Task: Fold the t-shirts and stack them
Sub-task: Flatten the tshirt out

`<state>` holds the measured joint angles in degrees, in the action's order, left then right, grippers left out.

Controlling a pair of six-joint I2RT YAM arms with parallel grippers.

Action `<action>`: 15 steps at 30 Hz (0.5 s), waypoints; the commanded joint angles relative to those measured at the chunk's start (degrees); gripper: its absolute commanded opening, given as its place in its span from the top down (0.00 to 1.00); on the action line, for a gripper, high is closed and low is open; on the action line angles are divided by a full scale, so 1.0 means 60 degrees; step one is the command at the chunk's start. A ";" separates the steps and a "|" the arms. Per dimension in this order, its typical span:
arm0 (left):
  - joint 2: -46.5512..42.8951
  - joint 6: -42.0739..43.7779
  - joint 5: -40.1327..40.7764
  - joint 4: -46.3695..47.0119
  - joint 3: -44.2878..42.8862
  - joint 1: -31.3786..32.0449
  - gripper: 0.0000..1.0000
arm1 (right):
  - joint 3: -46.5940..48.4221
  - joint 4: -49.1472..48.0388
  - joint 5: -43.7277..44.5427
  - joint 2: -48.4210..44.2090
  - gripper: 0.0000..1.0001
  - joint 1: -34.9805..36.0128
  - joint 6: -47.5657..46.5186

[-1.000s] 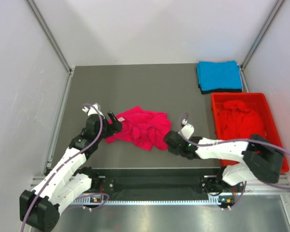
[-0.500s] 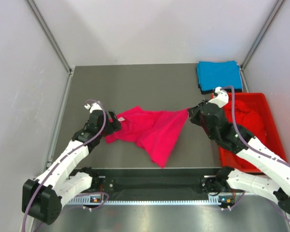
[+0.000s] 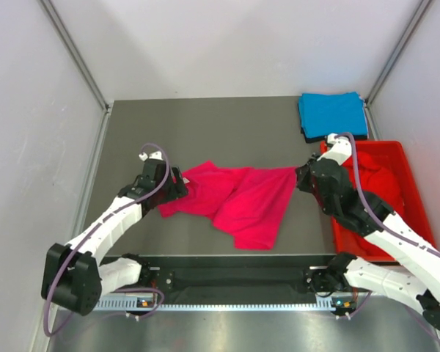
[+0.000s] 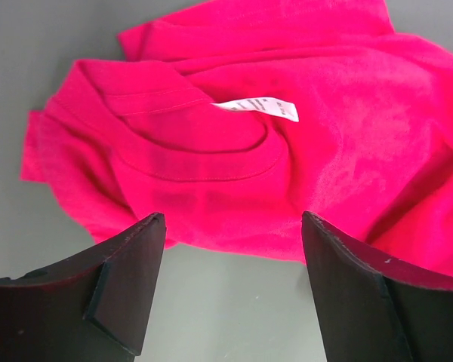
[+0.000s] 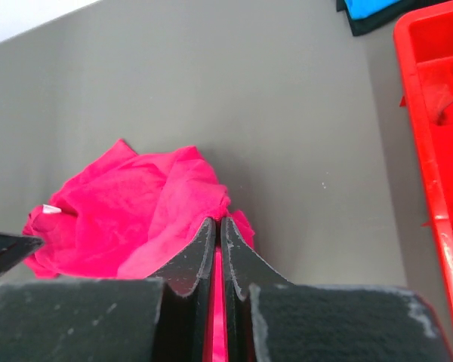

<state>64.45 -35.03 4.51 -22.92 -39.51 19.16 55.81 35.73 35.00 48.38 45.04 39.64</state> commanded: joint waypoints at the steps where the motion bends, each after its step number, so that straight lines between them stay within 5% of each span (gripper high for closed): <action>1: 0.0463 0.0417 -0.0517 0.0582 -0.0490 -0.0044 0.23 | -0.0233 -0.0066 0.0099 -0.0474 1.00 -0.0211 -0.0249; 9: 0.1930 0.0096 0.0314 -0.0588 -0.1442 -0.0029 0.24 | -0.0469 -0.0022 -0.0018 -0.0754 1.00 -0.0387 -0.0219; 15: -0.0163 0.0153 0.1286 0.0183 -0.0433 -0.0480 0.23 | -0.0586 -0.0124 -0.0135 -0.0798 1.00 -0.0416 -0.0220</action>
<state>69.84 -34.37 8.60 -25.21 -43.88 18.55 52.53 36.36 34.39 44.56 43.55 39.05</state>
